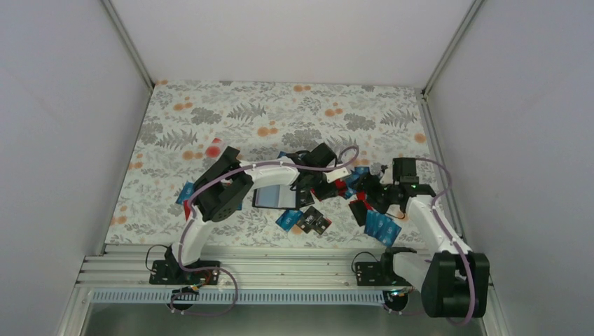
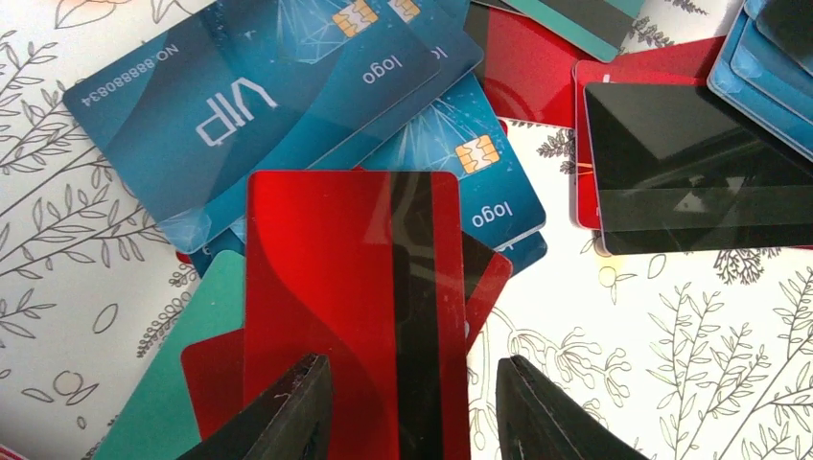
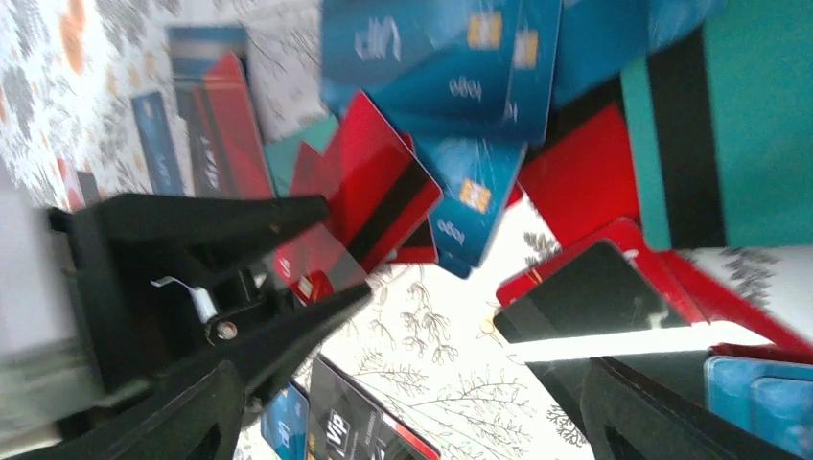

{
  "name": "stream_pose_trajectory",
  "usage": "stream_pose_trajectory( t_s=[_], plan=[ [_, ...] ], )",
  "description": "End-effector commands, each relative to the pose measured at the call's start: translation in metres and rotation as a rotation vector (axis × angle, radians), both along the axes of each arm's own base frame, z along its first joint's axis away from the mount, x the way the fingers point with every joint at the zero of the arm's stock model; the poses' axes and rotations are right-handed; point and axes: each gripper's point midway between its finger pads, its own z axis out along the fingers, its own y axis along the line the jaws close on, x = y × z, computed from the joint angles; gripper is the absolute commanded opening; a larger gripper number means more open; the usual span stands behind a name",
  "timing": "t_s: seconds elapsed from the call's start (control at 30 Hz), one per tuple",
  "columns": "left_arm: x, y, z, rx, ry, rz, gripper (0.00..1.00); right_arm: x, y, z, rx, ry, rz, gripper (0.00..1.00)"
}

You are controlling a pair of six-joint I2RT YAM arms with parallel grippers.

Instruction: Put the credit cards into the card holder

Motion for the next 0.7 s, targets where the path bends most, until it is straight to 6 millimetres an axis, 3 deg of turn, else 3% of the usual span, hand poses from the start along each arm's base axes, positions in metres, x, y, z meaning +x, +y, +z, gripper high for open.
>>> stream_pose_trajectory(
  t_s=[0.0, 0.13, 0.33, 0.67],
  plan=[
    [0.001, -0.003, 0.026, -0.066, 0.015, 0.006, 0.48, -0.002, 0.022, -0.014, 0.145, 0.036, 0.053, 0.87],
    [0.006, 0.001, 0.044, -0.098, 0.006, 0.013, 0.60, 0.006, 0.028, -0.019, 0.182, 0.044, 0.064, 0.85],
    [0.031, 0.015, 0.073, -0.222, 0.085, 0.099, 0.59, 0.021, 0.038, -0.028, 0.244, 0.066, 0.074, 0.76],
    [0.054, 0.021, 0.031, -0.161, 0.198, 0.172, 0.31, 0.037, 0.040, -0.041, 0.253, 0.097, 0.058, 0.67]
  ],
)
